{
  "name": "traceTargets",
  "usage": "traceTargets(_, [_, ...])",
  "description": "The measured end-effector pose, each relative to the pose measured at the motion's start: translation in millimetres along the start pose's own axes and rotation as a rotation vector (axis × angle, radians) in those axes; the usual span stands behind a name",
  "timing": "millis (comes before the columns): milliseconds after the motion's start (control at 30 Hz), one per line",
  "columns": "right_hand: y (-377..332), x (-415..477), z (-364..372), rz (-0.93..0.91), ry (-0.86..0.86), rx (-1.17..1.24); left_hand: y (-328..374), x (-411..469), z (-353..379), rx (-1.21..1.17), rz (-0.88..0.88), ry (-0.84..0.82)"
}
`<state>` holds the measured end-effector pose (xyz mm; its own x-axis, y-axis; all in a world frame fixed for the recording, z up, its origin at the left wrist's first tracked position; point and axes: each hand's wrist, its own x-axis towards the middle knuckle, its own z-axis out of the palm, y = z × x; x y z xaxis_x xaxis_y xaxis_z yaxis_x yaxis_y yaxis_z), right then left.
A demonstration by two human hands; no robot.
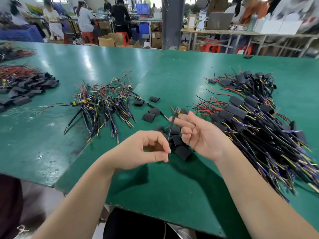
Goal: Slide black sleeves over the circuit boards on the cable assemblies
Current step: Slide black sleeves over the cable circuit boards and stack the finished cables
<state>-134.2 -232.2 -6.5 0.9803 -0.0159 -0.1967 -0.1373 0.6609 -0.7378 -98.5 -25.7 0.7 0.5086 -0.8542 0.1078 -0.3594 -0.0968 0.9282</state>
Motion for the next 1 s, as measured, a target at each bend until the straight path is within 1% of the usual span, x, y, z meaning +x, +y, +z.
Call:
traceTargets(133, [1,-1,-3,-0.088,-0.041,-0.011,-2,0,-6,0.005,-0.115,-0.164])
traceTargets(167, [1,-1,-4,-0.105,-0.043,-0.023,-3,0,-8,0.009,-0.13,-0.188])
traceTargets(200, [1,-1,-5,-0.119,-0.043,-0.042,-3,0,-9,0.015,-0.136,-0.174])
traceTargets(233, [0,-2,-6,-0.128,-0.047,-0.065,-2,2,-10,0.011,-0.139,-0.12])
traceTargets(267, [0,-2,-6,-0.134,-0.058,-0.089,-2,4,-11,-0.018,-0.144,-0.023])
traceTargets(333, [0,-4,-4,-0.144,-0.098,-0.152,-3,13,-9,-0.162,-0.172,0.216])
traceTargets(367, [1,-5,-3,-0.149,-0.118,-0.194,-4,20,-8,-0.232,-0.193,0.31])
traceTargets(400, [3,-6,-1,-0.151,-0.135,-0.239,-4,27,-5,-0.273,-0.216,0.37])
traceTargets(467, [8,-7,3,-0.138,-0.159,-0.328,-3,40,3,-0.318,-0.228,0.41])
traceTargets(500, [10,-7,4,-0.124,-0.167,-0.371,-1,45,8,-0.347,-0.2,0.415])
traceTargets(533, [12,-7,5,-0.112,-0.173,-0.419,0,49,11,-0.34,-0.163,0.427])
traceTargets(600, [16,-7,5,-0.102,-0.156,-0.54,1,56,16,-0.242,-0.132,0.471])
traceTargets(633, [17,-6,5,-0.099,-0.127,-0.603,1,59,17,-0.218,-0.142,0.493])
traceTargets(667, [18,-6,4,-0.097,-0.098,-0.651,0,61,17,-0.248,-0.163,0.514])
traceTargets(767, [11,-6,0,-0.138,0.001,-0.746,-1,64,14,-0.524,-0.23,0.57])
traceTargets(833, [-2,-6,-8,-0.238,0.188,-0.752,-3,65,5,-0.599,-0.262,0.635])
traceTargets(867, [-10,-6,-14,-0.303,0.313,-0.748,-6,64,-1,-0.581,-0.284,0.659])
traceTargets(900, [-18,-6,-21,-0.37,0.442,-0.798,-9,63,-7,-0.523,-0.319,0.666])
traceTargets(933, [-24,-7,-28,-0.429,0.563,-0.921,-13,61,-13,-0.433,-0.361,0.655])
traceTargets(967, [-27,-8,-35,-0.458,0.662,-1.1,-17,59,-18,-0.331,-0.402,0.632])
traceTargets(1000, [-29,-10,-39,-0.457,0.722,-1.264,-22,58,-22,-0.237,-0.433,0.604])
